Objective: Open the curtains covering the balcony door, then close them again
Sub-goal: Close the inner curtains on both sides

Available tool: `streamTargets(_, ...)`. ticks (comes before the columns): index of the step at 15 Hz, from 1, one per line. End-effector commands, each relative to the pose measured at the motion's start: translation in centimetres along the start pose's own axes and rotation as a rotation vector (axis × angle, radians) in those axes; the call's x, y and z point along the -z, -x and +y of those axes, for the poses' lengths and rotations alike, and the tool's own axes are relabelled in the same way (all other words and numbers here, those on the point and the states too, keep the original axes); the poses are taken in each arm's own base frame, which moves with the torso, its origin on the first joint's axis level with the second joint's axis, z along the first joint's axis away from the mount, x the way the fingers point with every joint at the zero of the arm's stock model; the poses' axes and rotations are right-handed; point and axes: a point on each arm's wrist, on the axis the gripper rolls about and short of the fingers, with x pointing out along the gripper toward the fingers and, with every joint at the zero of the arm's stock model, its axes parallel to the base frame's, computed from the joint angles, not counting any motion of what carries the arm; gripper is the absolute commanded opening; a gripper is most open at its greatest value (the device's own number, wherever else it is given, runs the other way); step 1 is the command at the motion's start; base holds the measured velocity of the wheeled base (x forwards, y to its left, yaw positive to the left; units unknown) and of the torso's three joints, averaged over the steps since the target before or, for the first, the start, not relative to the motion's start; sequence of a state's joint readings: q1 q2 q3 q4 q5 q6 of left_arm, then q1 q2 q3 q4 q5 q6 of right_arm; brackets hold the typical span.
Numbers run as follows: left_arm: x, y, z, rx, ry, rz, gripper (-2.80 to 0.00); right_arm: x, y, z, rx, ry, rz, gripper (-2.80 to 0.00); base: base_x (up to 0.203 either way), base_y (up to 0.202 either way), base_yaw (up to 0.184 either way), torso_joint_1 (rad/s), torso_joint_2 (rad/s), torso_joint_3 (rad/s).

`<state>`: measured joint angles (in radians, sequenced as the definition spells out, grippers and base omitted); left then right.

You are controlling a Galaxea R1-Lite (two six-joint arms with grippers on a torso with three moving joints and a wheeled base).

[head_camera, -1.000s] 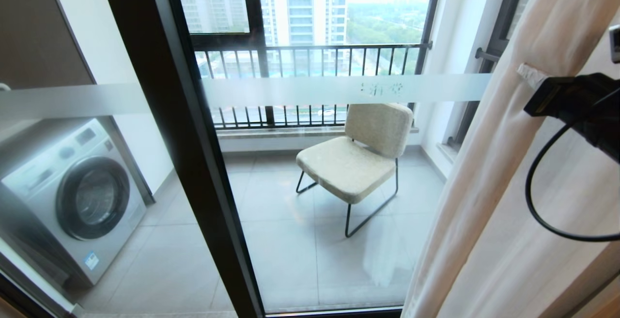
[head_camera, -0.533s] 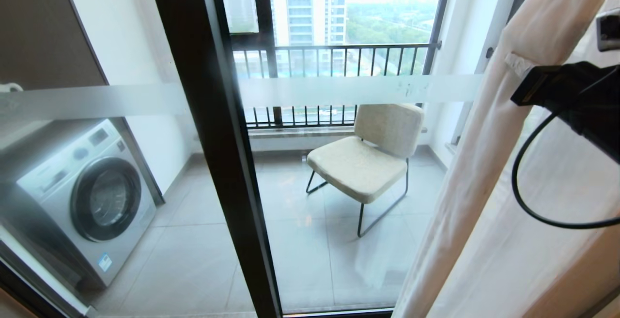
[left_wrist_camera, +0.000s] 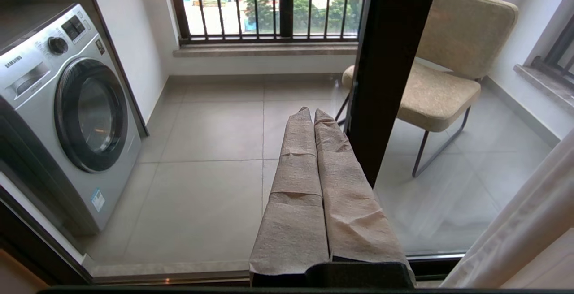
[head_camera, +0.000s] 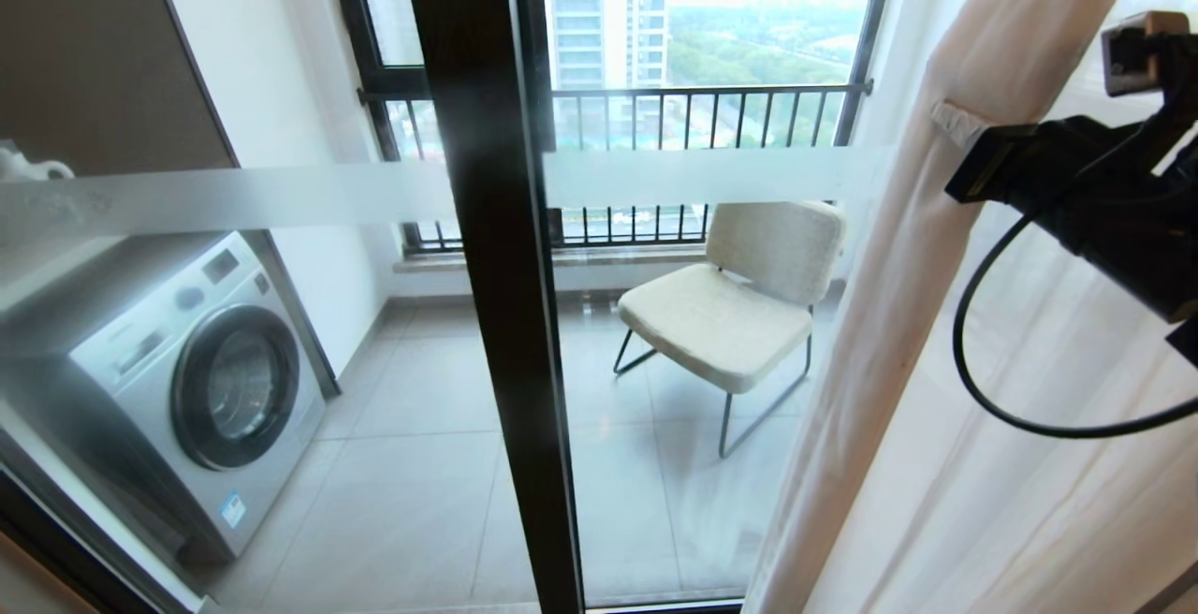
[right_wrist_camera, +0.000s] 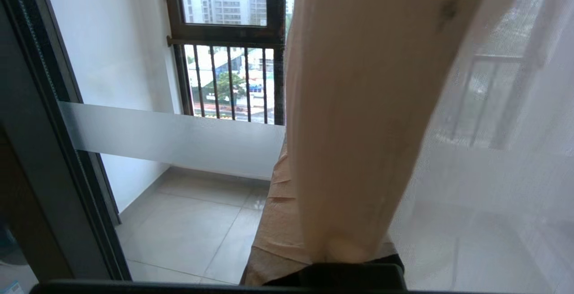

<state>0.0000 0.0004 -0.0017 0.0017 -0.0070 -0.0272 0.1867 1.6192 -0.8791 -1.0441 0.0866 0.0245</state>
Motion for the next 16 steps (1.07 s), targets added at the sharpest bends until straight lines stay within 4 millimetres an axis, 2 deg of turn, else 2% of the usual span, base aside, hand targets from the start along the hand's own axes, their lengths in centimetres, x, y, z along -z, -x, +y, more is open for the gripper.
streamTargets(1,0.0,0.0,0.0,-0.001,0.0,0.0,-2.8,0.19,-0.53,0.29,-0.011,-0.003,-0.006,-2.8,0.0,0.191,-0.001,0.0,0.0,0.01)
streamTargets(16,0.0,0.0,0.0,-0.001,0.0,0.0,-2.8,0.12,-0.69,1.09,-0.023,-0.01,-0.01,-2.8,0.0,0.191,0.001,0.001,0.0,0.003)
